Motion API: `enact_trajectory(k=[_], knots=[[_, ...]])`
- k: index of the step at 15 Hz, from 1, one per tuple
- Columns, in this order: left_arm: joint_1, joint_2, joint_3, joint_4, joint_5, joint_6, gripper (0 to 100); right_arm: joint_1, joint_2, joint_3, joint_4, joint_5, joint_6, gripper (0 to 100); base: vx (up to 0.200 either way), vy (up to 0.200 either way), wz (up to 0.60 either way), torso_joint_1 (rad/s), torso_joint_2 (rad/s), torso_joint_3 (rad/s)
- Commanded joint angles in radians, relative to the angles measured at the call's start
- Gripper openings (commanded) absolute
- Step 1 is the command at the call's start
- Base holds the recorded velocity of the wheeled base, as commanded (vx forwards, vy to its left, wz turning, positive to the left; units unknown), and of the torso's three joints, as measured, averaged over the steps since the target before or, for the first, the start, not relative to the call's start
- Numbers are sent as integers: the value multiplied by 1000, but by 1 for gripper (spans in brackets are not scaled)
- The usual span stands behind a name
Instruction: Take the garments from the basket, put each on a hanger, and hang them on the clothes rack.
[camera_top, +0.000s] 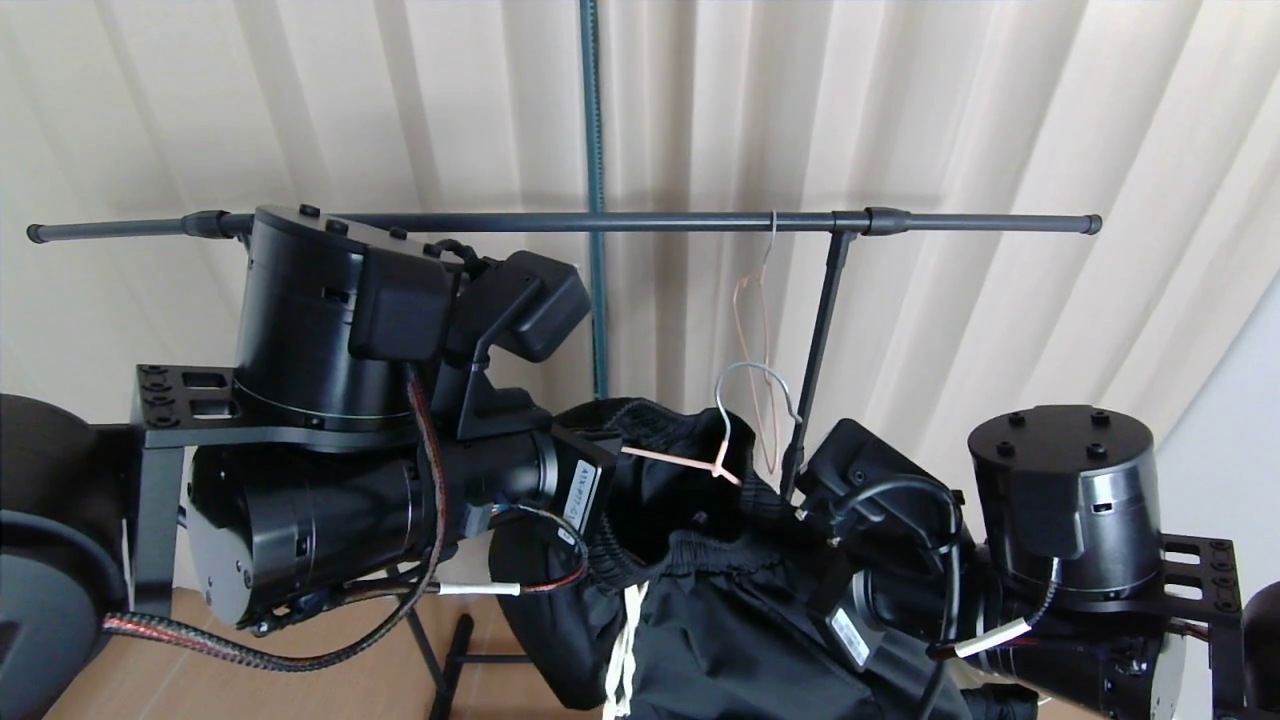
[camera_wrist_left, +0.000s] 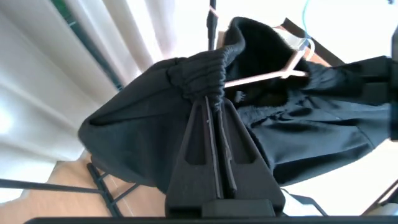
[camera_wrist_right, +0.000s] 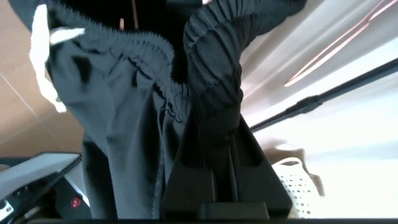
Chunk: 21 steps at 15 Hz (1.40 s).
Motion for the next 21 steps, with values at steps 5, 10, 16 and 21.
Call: enact_trajectory(k=[5, 10, 16, 21], knots=[[-12, 2, 27, -1, 3, 20, 0, 3, -21, 1, -74, 9, 76, 0, 0, 0, 0, 0, 0, 0], [-23, 15, 38, -1, 5, 36, 0, 33, -25, -4, -100, 11, 137, 0, 0, 0, 0, 0, 0, 0], [-39, 55, 30, -6, 42, 36, 0, 33, -57, 8, -137, 48, 144, 0, 0, 0, 0, 0, 0, 0], [-39, 81, 1, -7, 69, 30, 0, 50, -90, 19, -135, 68, 144, 0, 0, 0, 0, 0, 0, 0]])
